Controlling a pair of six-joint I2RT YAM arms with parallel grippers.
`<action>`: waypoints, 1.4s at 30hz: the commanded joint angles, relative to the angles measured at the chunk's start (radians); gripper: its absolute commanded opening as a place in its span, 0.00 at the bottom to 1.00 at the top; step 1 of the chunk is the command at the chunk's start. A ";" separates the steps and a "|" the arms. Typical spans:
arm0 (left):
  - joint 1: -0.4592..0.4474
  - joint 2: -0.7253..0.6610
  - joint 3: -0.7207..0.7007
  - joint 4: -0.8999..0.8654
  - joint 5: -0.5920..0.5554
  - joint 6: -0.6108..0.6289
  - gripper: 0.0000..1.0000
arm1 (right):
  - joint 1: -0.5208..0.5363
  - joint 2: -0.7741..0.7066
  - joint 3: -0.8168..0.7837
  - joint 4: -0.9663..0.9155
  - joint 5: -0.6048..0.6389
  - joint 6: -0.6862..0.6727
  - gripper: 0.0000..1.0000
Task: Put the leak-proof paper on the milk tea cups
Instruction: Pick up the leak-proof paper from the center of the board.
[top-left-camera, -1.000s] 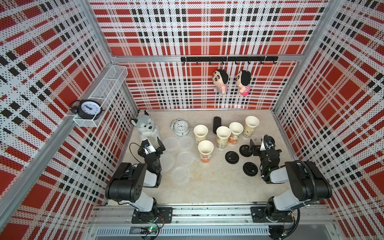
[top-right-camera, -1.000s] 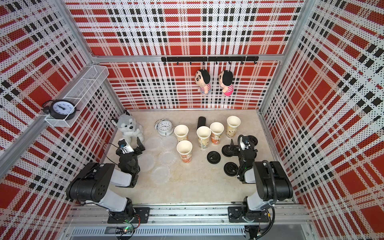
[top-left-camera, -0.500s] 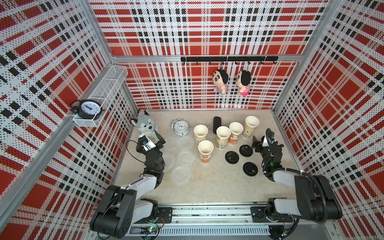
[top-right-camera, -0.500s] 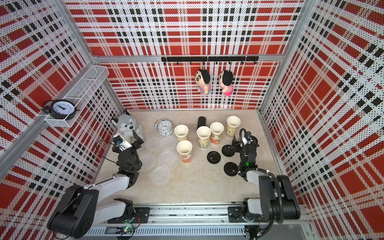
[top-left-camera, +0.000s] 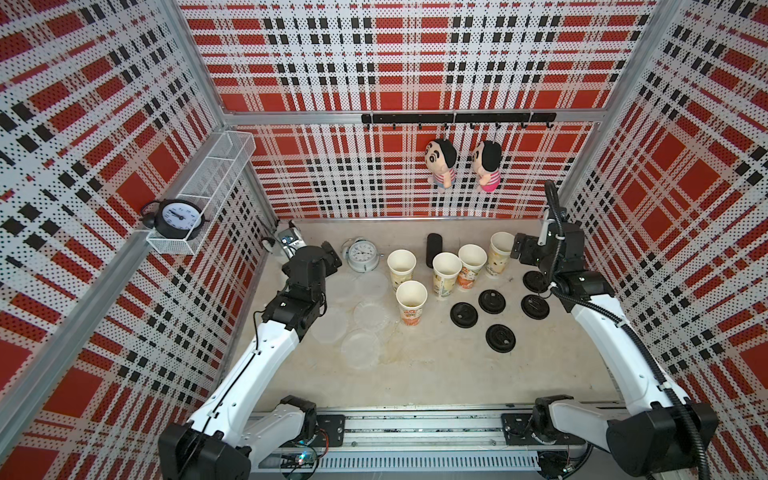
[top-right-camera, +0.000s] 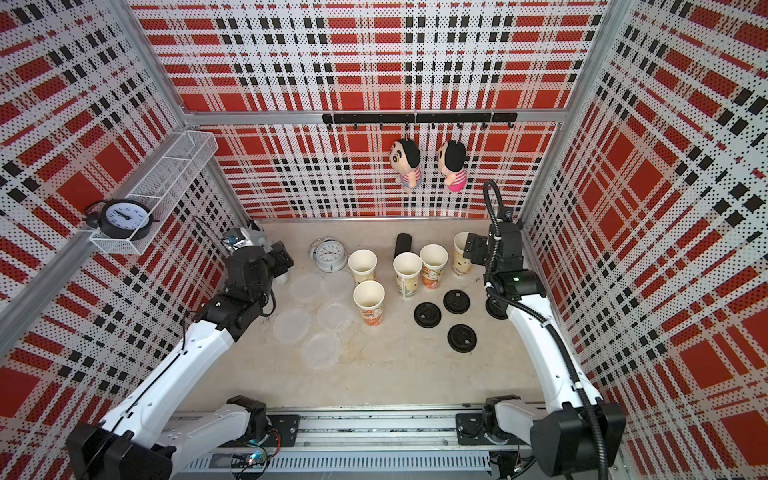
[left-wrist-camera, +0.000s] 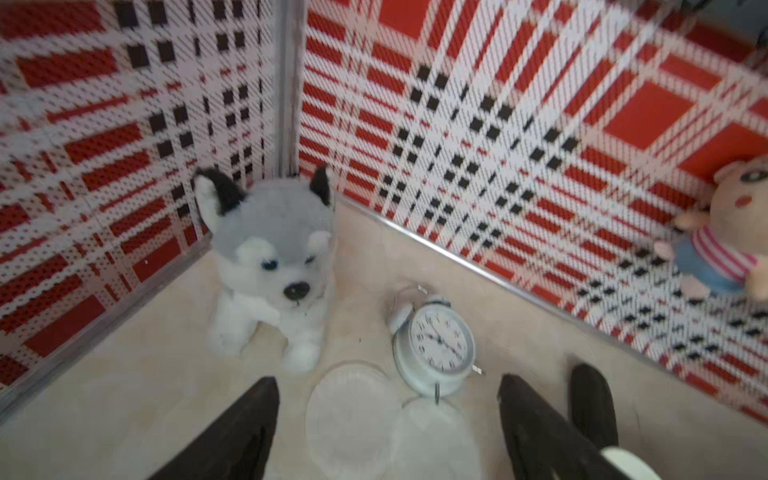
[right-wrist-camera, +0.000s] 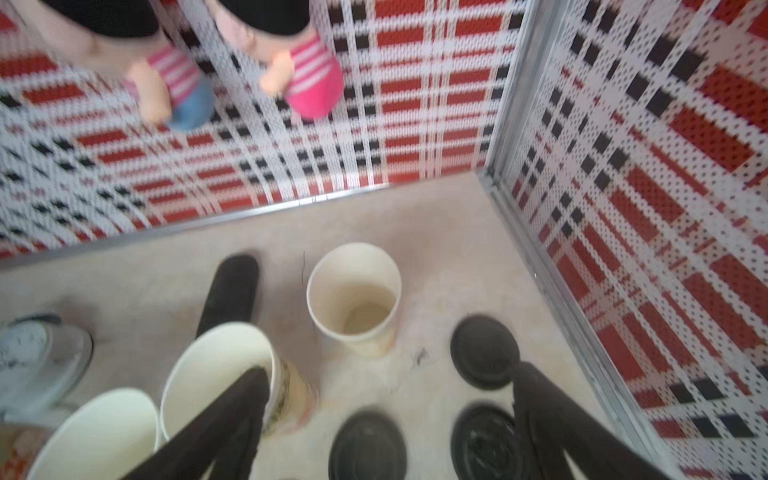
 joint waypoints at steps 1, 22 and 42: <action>0.005 0.034 0.001 -0.323 0.277 -0.068 0.78 | 0.002 -0.004 0.096 -0.283 -0.035 0.024 1.00; -0.109 0.340 -0.215 -0.030 0.328 -0.153 0.60 | 0.003 0.057 0.057 -0.256 -0.239 -0.048 0.88; -0.130 0.503 -0.213 0.032 0.295 -0.157 0.46 | 0.004 0.065 0.049 -0.263 -0.256 -0.060 0.83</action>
